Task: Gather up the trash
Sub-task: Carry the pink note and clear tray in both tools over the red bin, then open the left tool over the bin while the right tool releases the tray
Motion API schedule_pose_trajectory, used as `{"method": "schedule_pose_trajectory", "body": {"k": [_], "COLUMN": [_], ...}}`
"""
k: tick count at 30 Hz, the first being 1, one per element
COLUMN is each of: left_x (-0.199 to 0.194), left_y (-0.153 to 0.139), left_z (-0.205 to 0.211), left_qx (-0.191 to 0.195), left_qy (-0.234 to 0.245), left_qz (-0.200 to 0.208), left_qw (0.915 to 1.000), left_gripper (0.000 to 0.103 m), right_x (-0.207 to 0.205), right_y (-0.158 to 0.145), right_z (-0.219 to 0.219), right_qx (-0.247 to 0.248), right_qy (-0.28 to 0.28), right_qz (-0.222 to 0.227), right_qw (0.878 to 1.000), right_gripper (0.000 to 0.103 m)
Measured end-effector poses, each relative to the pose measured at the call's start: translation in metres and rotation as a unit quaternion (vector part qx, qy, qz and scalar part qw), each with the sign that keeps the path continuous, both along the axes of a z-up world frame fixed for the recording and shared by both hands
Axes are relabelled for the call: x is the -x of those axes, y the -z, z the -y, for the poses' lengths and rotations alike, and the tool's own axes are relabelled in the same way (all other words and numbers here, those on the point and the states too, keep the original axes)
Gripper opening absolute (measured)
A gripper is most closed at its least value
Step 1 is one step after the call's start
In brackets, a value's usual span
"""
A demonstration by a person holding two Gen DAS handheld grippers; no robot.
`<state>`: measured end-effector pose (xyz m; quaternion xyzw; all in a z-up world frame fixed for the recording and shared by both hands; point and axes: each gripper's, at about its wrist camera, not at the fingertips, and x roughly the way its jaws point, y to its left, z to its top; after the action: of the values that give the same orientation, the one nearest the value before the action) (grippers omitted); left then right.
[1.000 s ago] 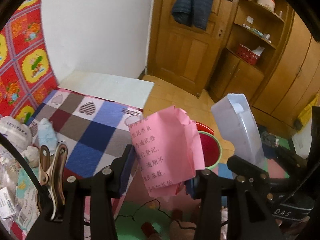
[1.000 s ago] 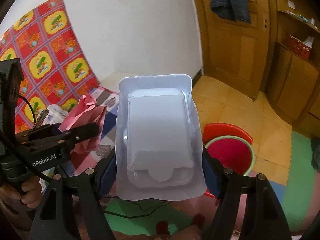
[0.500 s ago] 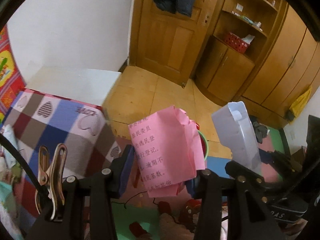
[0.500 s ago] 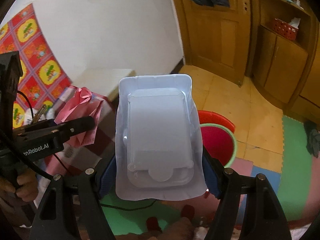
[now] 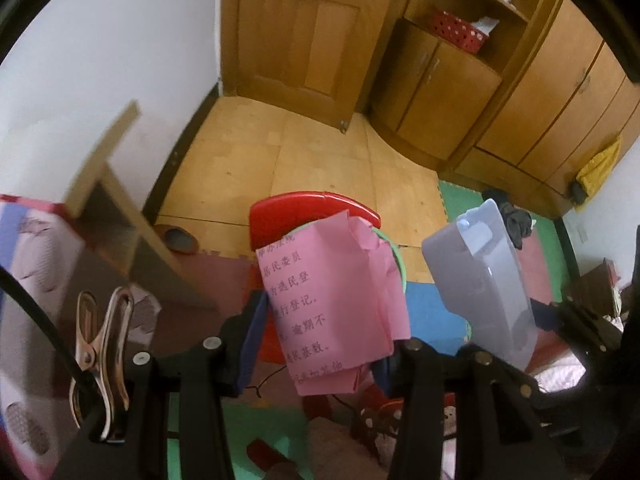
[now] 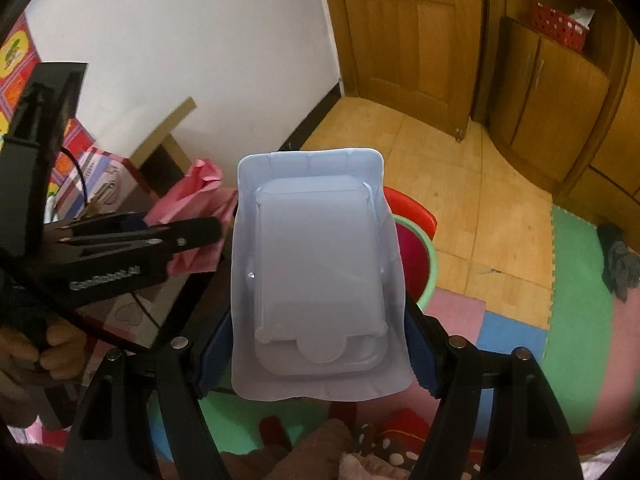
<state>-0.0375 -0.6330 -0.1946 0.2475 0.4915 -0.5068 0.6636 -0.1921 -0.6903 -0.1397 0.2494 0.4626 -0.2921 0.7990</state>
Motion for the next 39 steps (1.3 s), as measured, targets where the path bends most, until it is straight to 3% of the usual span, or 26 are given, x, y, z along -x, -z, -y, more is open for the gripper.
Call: {"method": "schedule_pose_trajectory", "body": {"k": [11, 19, 25, 30, 34, 37, 39], "left_x": [0.011, 0.006, 0.002, 0.004, 0.005, 0.003, 0.001], "left_y": [0.091, 0.157, 0.185, 0.196, 0.198, 0.197, 0.195], "left_z": [0.053, 0.082, 0.101, 0.113, 0.115, 0.112, 0.108], "left_qx": [-0.052, -0.085, -0.11, -0.118, -0.125, -0.125, -0.123], "left_qy": [0.019, 0.007, 0.01, 0.011, 0.013, 0.006, -0.002], "left_qz": [-0.026, -0.052, -0.064, -0.065, -0.061, -0.058, -0.057], "left_qw": [0.9981, 0.995, 0.9919, 0.9908, 0.9902, 0.9904, 0.9907], "left_gripper": [0.05, 0.05, 0.05, 0.056, 0.064, 0.077, 0.08], "right_x": [0.001, -0.004, -0.005, -0.005, -0.005, -0.007, -0.01], "right_y": [0.056, 0.096, 0.114, 0.124, 0.131, 0.133, 0.135], "right_z": [0.044, 0.062, 0.075, 0.074, 0.078, 0.081, 0.083], "right_qx": [-0.018, -0.029, -0.045, -0.059, -0.064, -0.068, -0.07], "right_qy": [0.001, -0.013, -0.001, -0.001, -0.004, -0.002, -0.004], "right_qz": [-0.027, -0.054, -0.062, -0.067, -0.072, -0.072, -0.072], "right_qw": [0.999, 0.998, 0.997, 0.996, 0.995, 0.995, 0.995], "right_gripper": [0.075, 0.075, 0.075, 0.075, 0.075, 0.076, 0.076]}}
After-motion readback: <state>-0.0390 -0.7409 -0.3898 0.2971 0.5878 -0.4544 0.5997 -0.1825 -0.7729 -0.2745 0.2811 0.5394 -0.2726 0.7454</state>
